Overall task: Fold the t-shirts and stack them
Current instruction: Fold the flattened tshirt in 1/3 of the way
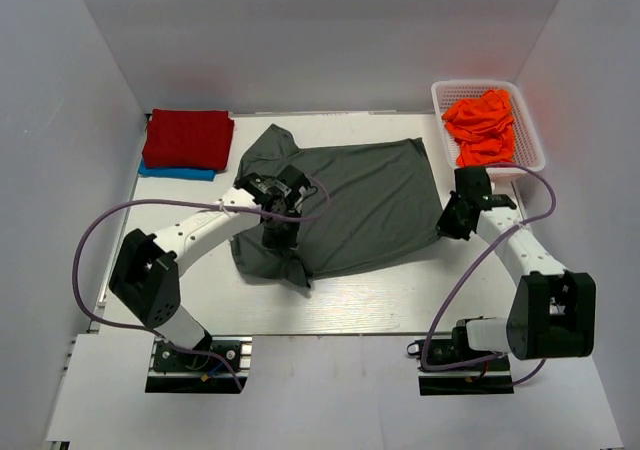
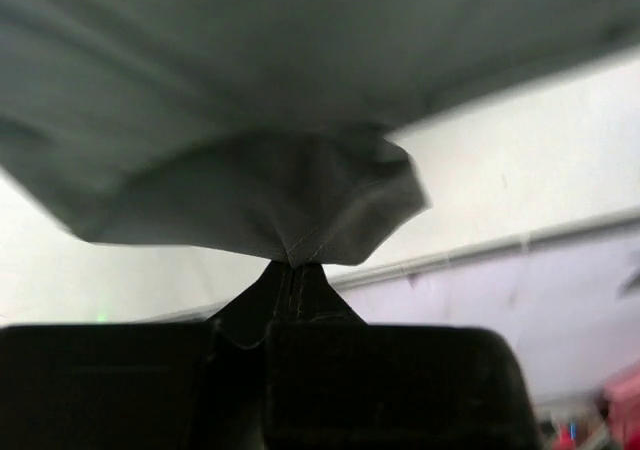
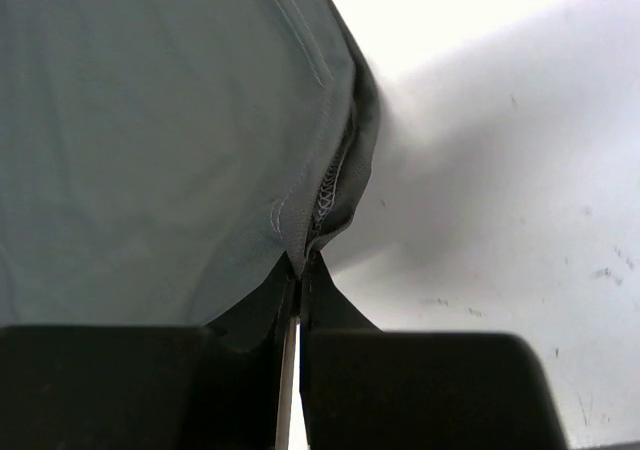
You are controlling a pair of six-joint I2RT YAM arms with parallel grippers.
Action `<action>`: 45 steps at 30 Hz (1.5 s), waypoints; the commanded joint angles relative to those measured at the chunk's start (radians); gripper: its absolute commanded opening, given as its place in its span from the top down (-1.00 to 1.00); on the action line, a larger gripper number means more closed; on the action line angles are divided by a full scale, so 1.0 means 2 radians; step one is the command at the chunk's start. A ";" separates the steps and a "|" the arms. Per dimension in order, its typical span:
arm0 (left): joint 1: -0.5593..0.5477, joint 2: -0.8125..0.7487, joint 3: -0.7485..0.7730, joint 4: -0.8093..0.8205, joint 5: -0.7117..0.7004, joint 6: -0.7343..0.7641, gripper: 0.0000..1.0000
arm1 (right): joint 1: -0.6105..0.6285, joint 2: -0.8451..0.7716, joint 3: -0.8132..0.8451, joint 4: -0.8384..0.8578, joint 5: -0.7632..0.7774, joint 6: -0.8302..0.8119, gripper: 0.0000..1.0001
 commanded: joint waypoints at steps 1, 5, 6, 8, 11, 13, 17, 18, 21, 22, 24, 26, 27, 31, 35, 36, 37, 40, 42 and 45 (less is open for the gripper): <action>0.030 -0.003 0.028 -0.001 -0.069 0.010 1.00 | 0.001 0.028 0.046 -0.025 0.009 -0.012 1.00; 0.053 0.007 0.053 0.022 -0.104 0.010 1.00 | -0.001 0.060 0.095 -0.027 0.002 -0.014 1.00; 0.058 0.007 0.061 0.031 -0.104 0.010 1.00 | -0.001 0.064 0.109 -0.029 0.011 -0.016 1.00; 0.072 0.007 0.073 0.047 -0.115 0.017 1.00 | 0.000 0.083 0.129 -0.030 0.010 -0.019 1.00; 0.083 0.013 0.088 0.071 -0.137 0.029 1.00 | -0.001 0.108 0.160 -0.032 0.010 -0.027 1.00; 0.090 0.018 0.088 0.103 -0.130 0.047 1.00 | 0.000 0.123 0.184 -0.033 0.013 -0.033 1.00; 0.106 0.038 0.109 0.132 -0.144 0.082 1.00 | -0.001 0.159 0.222 -0.035 0.020 -0.037 1.00; 0.111 0.043 0.109 0.144 -0.144 0.091 1.00 | -0.001 0.163 0.226 -0.035 0.022 -0.041 1.00; 0.122 0.063 0.113 0.184 -0.140 0.124 1.00 | 0.000 0.205 0.249 -0.033 0.021 -0.047 1.00; 0.122 0.075 0.118 0.194 -0.140 0.135 1.00 | -0.001 0.213 0.269 -0.035 0.021 -0.048 1.00; 0.133 0.087 0.118 0.226 -0.130 0.189 1.00 | -0.001 0.227 0.281 -0.038 0.022 -0.050 1.00; 0.138 0.112 0.118 0.255 -0.123 0.230 1.00 | -0.001 0.258 0.307 -0.037 0.022 -0.058 0.98; 0.138 0.123 0.133 0.261 -0.123 0.265 0.99 | -0.001 0.280 0.323 -0.041 0.022 -0.062 0.93; 0.152 0.187 0.182 0.276 -0.161 0.314 0.12 | -0.008 0.305 0.347 -0.035 0.029 -0.084 0.54; 0.163 0.226 0.234 0.270 -0.190 0.313 -1.00 | 0.008 0.295 0.341 -0.014 0.000 -0.108 -0.07; 0.168 0.226 0.254 0.260 -0.190 0.307 -1.00 | 0.009 0.275 0.322 -0.010 -0.013 -0.117 -0.22; 0.168 0.226 0.261 0.240 -0.185 0.295 -1.00 | 0.016 0.268 0.315 0.010 -0.017 -0.121 -0.28; 0.173 0.195 0.246 0.217 -0.142 0.257 -1.00 | 0.031 0.227 0.272 0.035 -0.033 -0.133 -0.58; 0.173 0.143 0.188 0.216 -0.127 0.237 -1.00 | 0.041 0.198 0.258 0.044 -0.048 -0.132 -0.81; 0.178 0.093 0.089 0.246 -0.069 0.190 -1.00 | 0.049 0.174 0.215 0.060 -0.062 -0.121 -0.81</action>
